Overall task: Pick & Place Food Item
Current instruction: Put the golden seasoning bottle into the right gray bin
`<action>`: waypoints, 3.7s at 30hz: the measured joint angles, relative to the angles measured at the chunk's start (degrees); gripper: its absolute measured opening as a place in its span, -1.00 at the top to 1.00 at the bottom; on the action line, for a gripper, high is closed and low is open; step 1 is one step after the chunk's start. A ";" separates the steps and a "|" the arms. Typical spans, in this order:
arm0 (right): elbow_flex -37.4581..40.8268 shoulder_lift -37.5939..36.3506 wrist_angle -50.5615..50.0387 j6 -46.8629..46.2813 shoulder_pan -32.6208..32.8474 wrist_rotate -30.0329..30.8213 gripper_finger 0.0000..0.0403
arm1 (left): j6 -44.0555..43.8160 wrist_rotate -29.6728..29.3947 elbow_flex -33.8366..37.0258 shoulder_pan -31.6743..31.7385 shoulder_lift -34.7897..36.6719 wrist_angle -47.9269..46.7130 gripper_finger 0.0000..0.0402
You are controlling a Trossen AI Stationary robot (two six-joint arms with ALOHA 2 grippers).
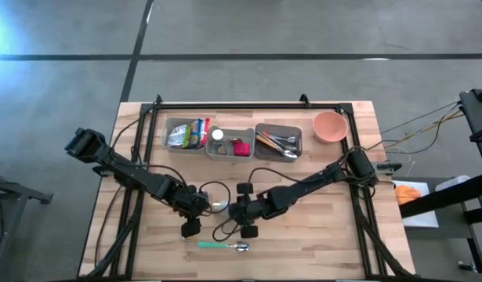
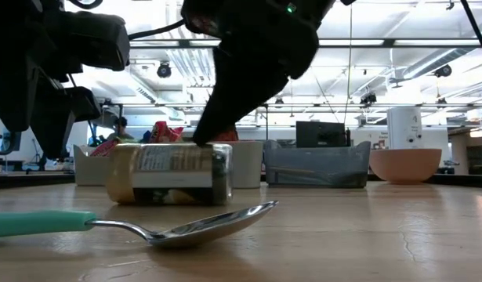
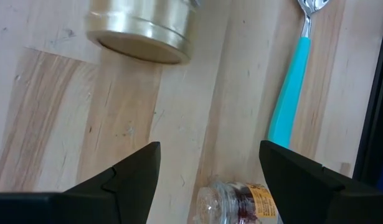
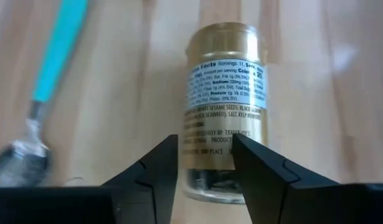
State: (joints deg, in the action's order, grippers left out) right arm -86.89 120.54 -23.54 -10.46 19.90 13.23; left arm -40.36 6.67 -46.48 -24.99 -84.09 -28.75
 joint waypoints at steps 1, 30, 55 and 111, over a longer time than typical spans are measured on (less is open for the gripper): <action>-0.04 0.06 0.53 -1.08 0.11 0.47 0.24 | 0.00 0.01 0.00 -0.04 0.00 0.00 -0.37; 0.09 -0.05 1.74 -4.32 0.03 1.93 -0.94 | 0.00 0.51 0.00 -0.27 0.00 0.00 -0.38; 0.13 3.64 2.98 13.47 -0.82 8.55 -0.93 | 0.01 0.86 0.02 -0.44 0.00 0.17 -0.38; 0.11 -3.03 -5.70 -5.69 1.35 19.41 -0.36 | 5.11 -48.73 0.02 -14.18 0.02 2.08 -0.37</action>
State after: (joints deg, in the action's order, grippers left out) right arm -86.78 117.51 -29.25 -16.14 21.25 32.63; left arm -35.25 -42.06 -46.46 -39.16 -84.08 -26.67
